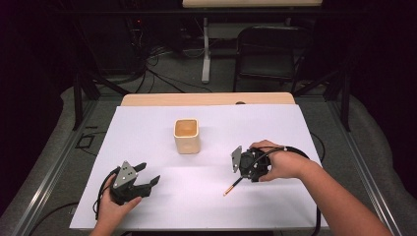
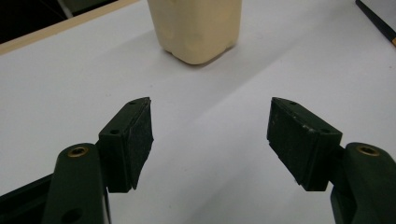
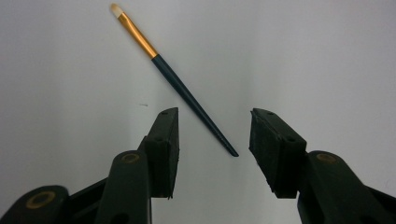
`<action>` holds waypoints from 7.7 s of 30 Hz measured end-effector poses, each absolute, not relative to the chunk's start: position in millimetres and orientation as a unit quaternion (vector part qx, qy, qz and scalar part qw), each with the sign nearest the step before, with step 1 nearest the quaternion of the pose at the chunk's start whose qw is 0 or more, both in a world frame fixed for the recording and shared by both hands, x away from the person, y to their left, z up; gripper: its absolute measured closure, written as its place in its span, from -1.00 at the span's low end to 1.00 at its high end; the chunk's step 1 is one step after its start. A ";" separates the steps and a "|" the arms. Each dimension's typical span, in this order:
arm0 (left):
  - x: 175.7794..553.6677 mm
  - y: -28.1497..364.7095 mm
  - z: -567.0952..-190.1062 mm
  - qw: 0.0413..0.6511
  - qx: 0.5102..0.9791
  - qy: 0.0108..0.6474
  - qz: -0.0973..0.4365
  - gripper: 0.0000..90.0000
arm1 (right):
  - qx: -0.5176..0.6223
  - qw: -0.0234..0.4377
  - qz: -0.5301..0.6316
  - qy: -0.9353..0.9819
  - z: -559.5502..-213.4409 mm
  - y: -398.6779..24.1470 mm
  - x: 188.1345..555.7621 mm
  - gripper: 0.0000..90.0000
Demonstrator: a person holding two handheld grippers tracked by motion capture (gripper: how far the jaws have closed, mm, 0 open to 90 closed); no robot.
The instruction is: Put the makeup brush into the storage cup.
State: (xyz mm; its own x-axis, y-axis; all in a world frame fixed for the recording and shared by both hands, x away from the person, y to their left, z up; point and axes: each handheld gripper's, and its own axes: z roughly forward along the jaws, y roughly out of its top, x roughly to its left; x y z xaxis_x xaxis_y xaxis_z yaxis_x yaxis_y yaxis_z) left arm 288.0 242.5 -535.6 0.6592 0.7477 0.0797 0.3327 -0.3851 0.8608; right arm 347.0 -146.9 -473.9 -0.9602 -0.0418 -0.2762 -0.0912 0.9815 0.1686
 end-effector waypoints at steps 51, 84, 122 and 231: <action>291.6 254.0 -533.0 0.475 0.773 0.364 0.211 -0.31 | -0.217 0.080 -0.005 0.973 -513.1 -107.2 356.1 0.73; 294.5 263.0 -533.0 0.486 0.758 0.384 0.206 -0.31 | -0.230 0.054 0.003 0.972 -521.0 -105.2 355.8 0.86; 295.1 264.2 -532.9 0.487 0.755 0.388 0.206 -0.30 | -0.197 0.007 0.003 0.980 -526.9 -101.8 369.0 0.85; 286.3 250.3 -527.3 0.509 0.750 0.365 0.213 -0.29 | 0.097 0.101 0.425 0.894 -457.1 -160.1 344.1 0.85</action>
State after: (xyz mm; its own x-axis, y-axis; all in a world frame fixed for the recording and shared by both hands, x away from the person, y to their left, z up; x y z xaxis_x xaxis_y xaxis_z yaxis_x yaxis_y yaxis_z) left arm 286.3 250.3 -527.3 0.6435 0.7636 -0.0529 0.3305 -0.2149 0.9190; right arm 344.1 -160.1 -457.1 -0.9607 0.2597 -0.0979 0.0879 0.6194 0.7801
